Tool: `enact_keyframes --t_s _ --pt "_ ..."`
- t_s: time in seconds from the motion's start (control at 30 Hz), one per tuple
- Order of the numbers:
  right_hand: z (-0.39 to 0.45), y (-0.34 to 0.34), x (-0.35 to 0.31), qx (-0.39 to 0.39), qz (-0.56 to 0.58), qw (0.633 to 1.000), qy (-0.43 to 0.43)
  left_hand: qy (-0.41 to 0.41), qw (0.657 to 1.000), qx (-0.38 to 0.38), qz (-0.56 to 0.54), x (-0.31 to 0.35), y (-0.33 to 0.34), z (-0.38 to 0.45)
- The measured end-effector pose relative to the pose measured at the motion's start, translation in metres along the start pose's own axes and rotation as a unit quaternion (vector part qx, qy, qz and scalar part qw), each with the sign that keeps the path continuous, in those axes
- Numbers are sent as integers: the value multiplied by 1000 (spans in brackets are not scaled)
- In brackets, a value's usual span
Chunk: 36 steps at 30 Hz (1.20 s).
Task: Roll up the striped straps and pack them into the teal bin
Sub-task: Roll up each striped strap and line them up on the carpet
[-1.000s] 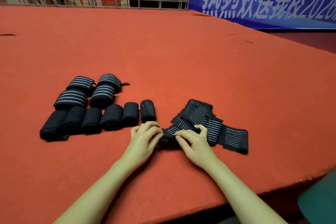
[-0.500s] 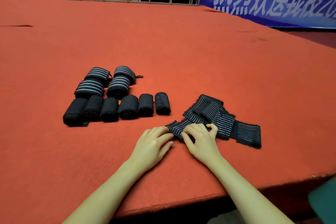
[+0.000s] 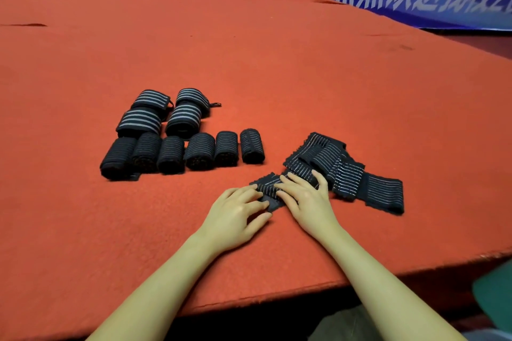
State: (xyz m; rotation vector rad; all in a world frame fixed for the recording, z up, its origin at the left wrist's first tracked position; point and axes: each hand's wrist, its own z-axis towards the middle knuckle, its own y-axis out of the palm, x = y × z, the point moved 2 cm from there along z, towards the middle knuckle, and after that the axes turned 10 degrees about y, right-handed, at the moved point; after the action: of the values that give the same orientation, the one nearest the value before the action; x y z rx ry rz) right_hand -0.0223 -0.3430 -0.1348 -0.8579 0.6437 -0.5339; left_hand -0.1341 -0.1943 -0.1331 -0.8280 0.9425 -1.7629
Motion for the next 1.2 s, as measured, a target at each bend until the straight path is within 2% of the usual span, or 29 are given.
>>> enact_keyframes --t_s 0.17,0.33,0.43,0.57,0.7,0.77,0.9,1.03,1.1,1.2 --pt "-4 -9 7 126 26 988 89 -17 1000 -24 -1 -1 2 -5" --pt "3 -26 14 186 2 971 150 0 999 -47 8 0 0 -1" --pt "7 -28 17 172 11 974 148 -9 999 -45 -17 -6 1 0" --pt "4 -21 20 110 7 988 113 -14 996 -73 -56 -15 2 3" --pt "3 -25 15 59 -31 998 11 -16 994 -79 -70 -25 0 10" --pt "-1 -22 12 5 -29 999 -37 -11 994 -74 -82 -27 2 10" --pt "-11 -11 13 -66 -16 997 -29 -6 997 -61 -55 -18 11 13" --pt "-10 -12 7 -62 80 994 -30 -74 992 35 -97 -19 4 20" --pt "-8 -14 2 -13 100 994 -36 -95 985 69 -128 -20 -4 24" --pt "-1 -18 -1 66 117 990 -43 -74 983 94 -137 -16 -15 31"
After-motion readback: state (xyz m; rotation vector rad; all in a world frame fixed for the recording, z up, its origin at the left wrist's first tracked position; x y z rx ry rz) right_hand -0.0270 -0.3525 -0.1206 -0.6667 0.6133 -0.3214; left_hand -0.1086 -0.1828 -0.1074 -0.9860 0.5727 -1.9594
